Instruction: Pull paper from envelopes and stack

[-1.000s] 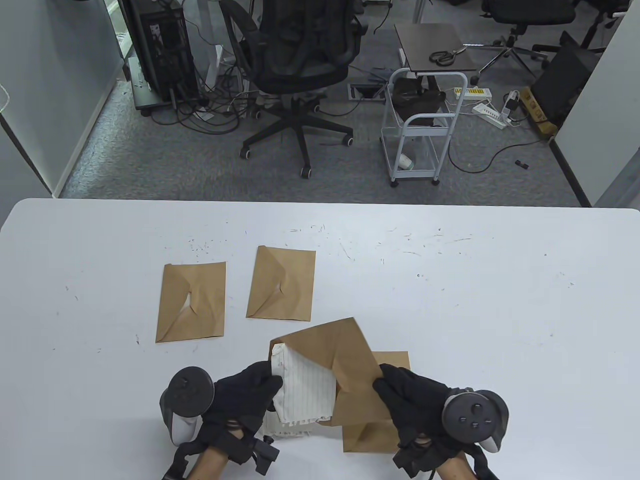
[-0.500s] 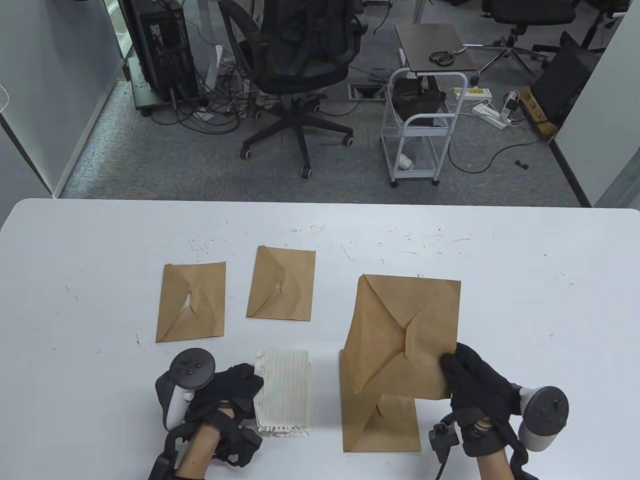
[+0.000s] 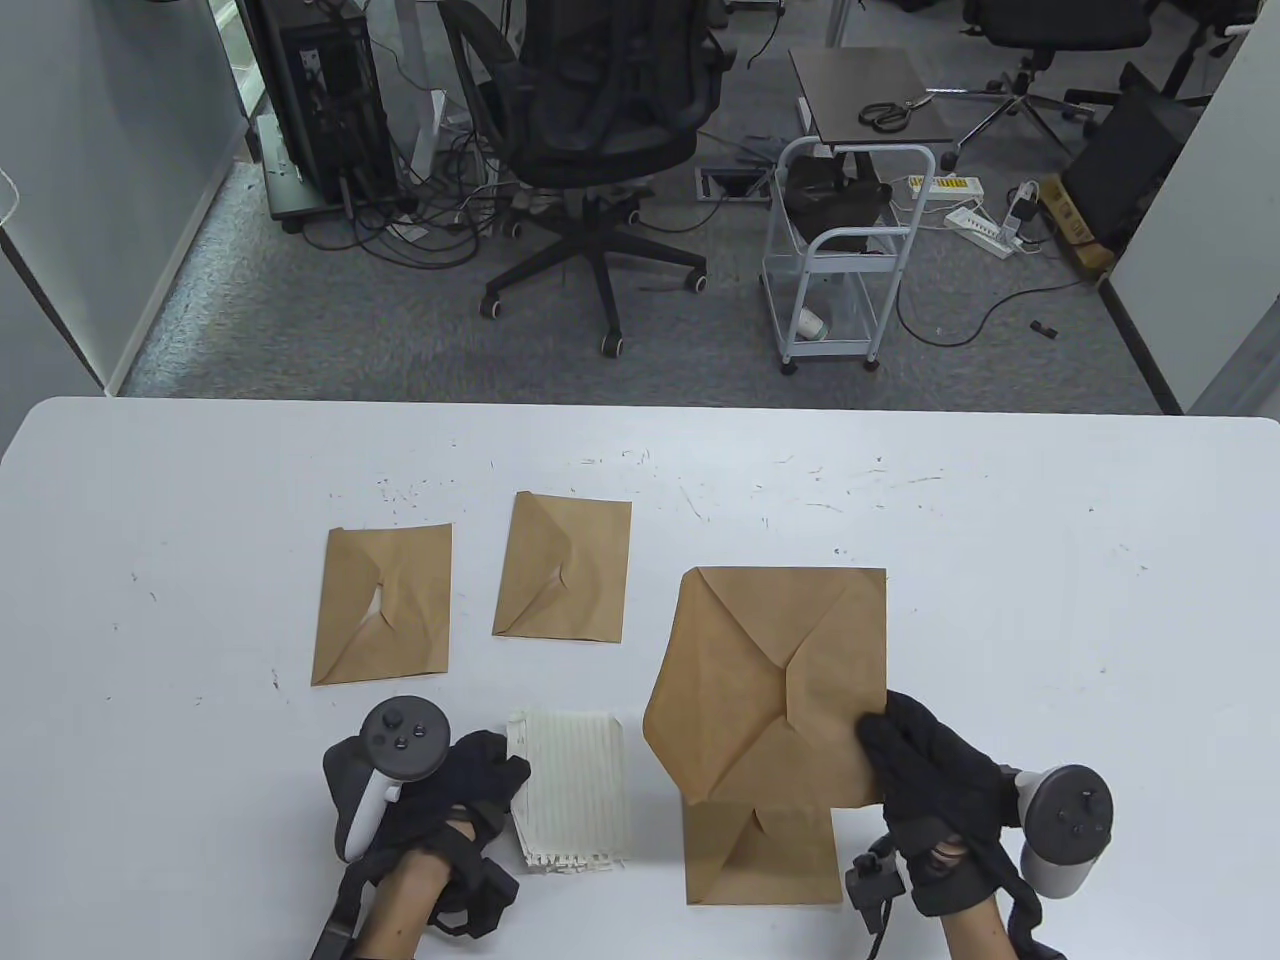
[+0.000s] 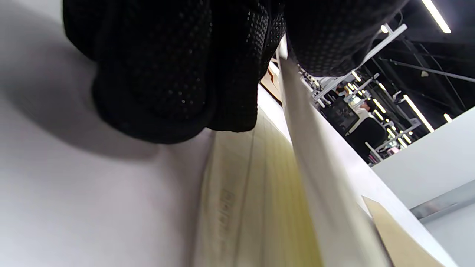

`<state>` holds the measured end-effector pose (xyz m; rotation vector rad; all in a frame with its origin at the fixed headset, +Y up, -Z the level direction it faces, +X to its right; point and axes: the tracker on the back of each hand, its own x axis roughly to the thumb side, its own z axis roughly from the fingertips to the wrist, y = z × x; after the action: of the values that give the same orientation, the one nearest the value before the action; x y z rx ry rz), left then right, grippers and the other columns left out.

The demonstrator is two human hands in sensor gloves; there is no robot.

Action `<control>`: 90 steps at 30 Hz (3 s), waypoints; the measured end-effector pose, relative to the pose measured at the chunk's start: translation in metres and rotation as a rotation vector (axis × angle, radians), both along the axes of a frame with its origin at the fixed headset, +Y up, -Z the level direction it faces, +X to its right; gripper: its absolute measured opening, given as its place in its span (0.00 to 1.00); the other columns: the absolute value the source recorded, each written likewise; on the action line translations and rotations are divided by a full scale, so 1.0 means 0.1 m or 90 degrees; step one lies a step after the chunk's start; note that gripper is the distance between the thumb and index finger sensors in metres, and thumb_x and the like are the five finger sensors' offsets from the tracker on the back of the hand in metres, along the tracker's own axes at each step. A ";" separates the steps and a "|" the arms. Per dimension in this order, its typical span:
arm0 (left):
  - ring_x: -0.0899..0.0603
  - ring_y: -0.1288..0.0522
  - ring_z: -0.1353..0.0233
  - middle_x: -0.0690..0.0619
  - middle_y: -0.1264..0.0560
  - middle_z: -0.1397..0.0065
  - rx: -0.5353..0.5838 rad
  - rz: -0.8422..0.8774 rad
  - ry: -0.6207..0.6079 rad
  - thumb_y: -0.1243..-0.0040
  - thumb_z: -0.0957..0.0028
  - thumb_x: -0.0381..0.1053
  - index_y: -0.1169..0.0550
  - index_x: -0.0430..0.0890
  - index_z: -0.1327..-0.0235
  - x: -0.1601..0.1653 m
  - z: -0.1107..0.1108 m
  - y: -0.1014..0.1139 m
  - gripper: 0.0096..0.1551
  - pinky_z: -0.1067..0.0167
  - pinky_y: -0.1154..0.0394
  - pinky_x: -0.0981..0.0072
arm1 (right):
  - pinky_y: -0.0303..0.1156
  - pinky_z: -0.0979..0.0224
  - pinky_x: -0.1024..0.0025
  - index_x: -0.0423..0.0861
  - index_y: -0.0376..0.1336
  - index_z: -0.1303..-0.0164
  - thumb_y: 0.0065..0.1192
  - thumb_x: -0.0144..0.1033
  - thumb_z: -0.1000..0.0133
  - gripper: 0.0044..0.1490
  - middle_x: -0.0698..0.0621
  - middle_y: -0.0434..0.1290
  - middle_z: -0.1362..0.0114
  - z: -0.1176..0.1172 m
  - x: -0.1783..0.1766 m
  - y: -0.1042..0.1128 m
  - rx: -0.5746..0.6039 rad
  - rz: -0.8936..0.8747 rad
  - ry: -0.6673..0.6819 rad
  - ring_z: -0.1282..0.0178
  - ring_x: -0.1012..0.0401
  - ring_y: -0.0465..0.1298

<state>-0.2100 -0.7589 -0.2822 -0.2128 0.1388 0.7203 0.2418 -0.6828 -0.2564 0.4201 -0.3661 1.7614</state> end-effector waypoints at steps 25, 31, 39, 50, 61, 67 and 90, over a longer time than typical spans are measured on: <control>0.42 0.13 0.76 0.45 0.08 0.75 0.266 0.329 -0.198 0.34 0.58 0.54 0.11 0.31 0.68 1.01 0.21 0.80 0.26 0.47 0.24 0.45 | 0.81 0.61 0.54 0.37 0.74 0.53 0.67 0.39 0.48 0.22 0.39 0.83 0.58 0.00 -0.36 -0.07 -0.060 0.054 0.148 0.72 0.58 0.84; 0.45 0.14 0.84 0.49 0.08 0.84 0.181 -0.062 -0.183 0.34 0.60 0.57 0.09 0.33 0.78 1.44 0.01 0.80 0.27 0.54 0.20 0.50 | 0.82 0.69 0.62 0.36 0.75 0.60 0.66 0.42 0.49 0.22 0.42 0.83 0.68 -0.04 -0.20 -0.06 -0.201 0.352 -0.014 0.81 0.65 0.82; 0.47 0.14 0.87 0.50 0.08 0.87 -0.024 -0.317 -0.213 0.34 0.61 0.57 0.08 0.33 0.81 1.98 -0.20 0.21 0.27 0.57 0.19 0.52 | 0.81 0.70 0.62 0.33 0.75 0.61 0.66 0.40 0.49 0.23 0.41 0.83 0.69 -0.24 -0.26 -0.52 -0.445 0.544 0.008 0.82 0.65 0.81; 0.47 0.14 0.91 0.52 0.08 0.92 -0.076 -0.522 -0.203 0.34 0.63 0.61 0.07 0.36 0.91 2.28 -0.22 0.05 0.27 0.60 0.17 0.55 | 0.81 0.67 0.61 0.36 0.75 0.63 0.69 0.45 0.51 0.23 0.42 0.83 0.69 -0.26 -0.56 -0.71 -0.501 0.810 -0.095 0.82 0.64 0.81; 0.45 0.14 0.87 0.51 0.08 0.90 -0.021 -0.556 -0.196 0.40 0.63 0.68 0.07 0.36 0.87 2.18 -0.16 0.22 0.36 0.54 0.19 0.53 | 0.81 0.65 0.62 0.39 0.73 0.59 0.72 0.47 0.54 0.25 0.45 0.82 0.66 -0.25 -0.58 -0.69 -0.481 0.838 -0.130 0.79 0.66 0.81; 0.41 0.12 0.66 0.46 0.09 0.62 0.114 -0.488 -0.026 0.43 0.60 0.68 0.14 0.37 0.56 1.69 -0.41 0.92 0.40 0.42 0.25 0.46 | 0.81 0.66 0.61 0.36 0.72 0.57 0.66 0.42 0.51 0.24 0.42 0.82 0.65 -0.17 -0.35 -0.43 -0.440 0.690 -0.156 0.79 0.64 0.81; 0.28 0.33 0.25 0.36 0.36 0.21 -0.177 -0.511 0.055 0.49 0.77 0.83 0.32 0.37 0.30 1.28 -2.01 0.01 0.69 0.27 0.42 0.30 | 0.80 0.66 0.60 0.35 0.72 0.56 0.63 0.40 0.49 0.24 0.41 0.82 0.66 -0.25 -0.28 -0.54 -0.453 0.634 -0.096 0.80 0.64 0.80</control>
<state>-0.0816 -0.7582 -0.4828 -0.3614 0.3807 -0.0938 0.2141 -0.7367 -0.2814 -0.0938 0.4697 2.7265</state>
